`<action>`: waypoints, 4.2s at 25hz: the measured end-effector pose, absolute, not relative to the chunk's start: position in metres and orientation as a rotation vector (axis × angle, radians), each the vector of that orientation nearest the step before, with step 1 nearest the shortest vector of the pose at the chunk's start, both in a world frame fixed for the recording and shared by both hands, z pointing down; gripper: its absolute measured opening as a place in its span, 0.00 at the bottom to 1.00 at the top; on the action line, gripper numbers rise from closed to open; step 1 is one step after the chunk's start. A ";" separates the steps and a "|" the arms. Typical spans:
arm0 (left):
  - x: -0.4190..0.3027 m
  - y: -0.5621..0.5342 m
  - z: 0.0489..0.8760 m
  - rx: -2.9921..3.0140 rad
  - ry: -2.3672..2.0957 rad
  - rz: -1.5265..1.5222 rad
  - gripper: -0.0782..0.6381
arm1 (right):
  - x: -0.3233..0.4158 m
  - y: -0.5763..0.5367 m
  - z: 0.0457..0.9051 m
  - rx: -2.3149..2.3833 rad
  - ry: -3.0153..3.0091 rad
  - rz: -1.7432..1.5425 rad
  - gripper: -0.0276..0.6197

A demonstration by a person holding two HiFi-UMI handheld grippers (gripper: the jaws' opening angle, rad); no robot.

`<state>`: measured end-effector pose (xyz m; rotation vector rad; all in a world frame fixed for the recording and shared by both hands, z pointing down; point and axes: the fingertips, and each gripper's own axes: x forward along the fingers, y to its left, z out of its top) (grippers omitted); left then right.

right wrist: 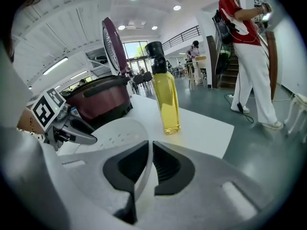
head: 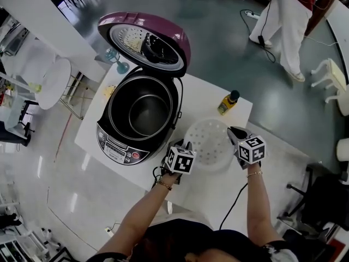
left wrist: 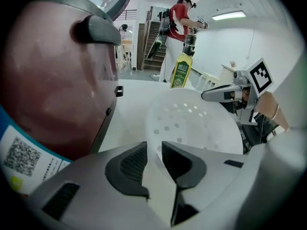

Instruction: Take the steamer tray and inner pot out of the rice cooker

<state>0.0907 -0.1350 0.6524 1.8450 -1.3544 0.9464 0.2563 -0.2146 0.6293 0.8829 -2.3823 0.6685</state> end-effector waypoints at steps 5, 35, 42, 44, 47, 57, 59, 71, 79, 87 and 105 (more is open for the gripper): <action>0.093 -0.134 0.654 1.872 -1.326 0.956 0.38 | 0.262 -0.226 0.640 0.923 -2.369 0.725 0.09; 0.041 -0.016 0.408 2.572 -0.697 0.537 0.26 | 0.263 -0.192 0.560 1.342 -2.324 0.523 0.26; -0.066 -0.070 0.375 2.639 -1.133 0.599 0.17 | 0.169 -0.163 0.477 1.487 -2.430 0.370 0.26; -0.089 -0.078 0.384 2.659 -1.142 0.705 0.17 | 0.131 -0.157 0.458 1.472 -2.452 0.290 0.26; -0.127 -0.095 0.396 2.683 -1.214 0.938 0.17 | 0.079 -0.157 0.443 1.421 -2.443 0.213 0.26; -0.196 -0.160 0.433 2.638 -1.200 1.191 0.32 | 0.003 -0.177 0.445 1.420 -2.248 0.205 0.26; -0.200 -0.176 0.442 2.629 -1.197 1.213 0.37 | 0.000 -0.182 0.449 1.422 -2.187 0.192 0.30; -0.184 -0.232 0.491 2.485 -1.001 1.266 0.53 | 0.000 -0.214 0.483 1.302 -1.857 0.152 0.42; -0.182 -0.256 0.508 2.413 -0.958 1.467 0.53 | -0.003 -0.235 0.505 1.183 -1.745 0.165 0.43; -0.183 -0.271 0.513 2.331 -1.078 1.469 0.47 | 0.004 -0.241 0.508 1.157 -1.679 0.145 0.41; -0.186 -0.262 0.462 2.384 -1.136 1.141 0.23 | -0.007 -0.235 0.422 1.468 -2.023 0.150 0.17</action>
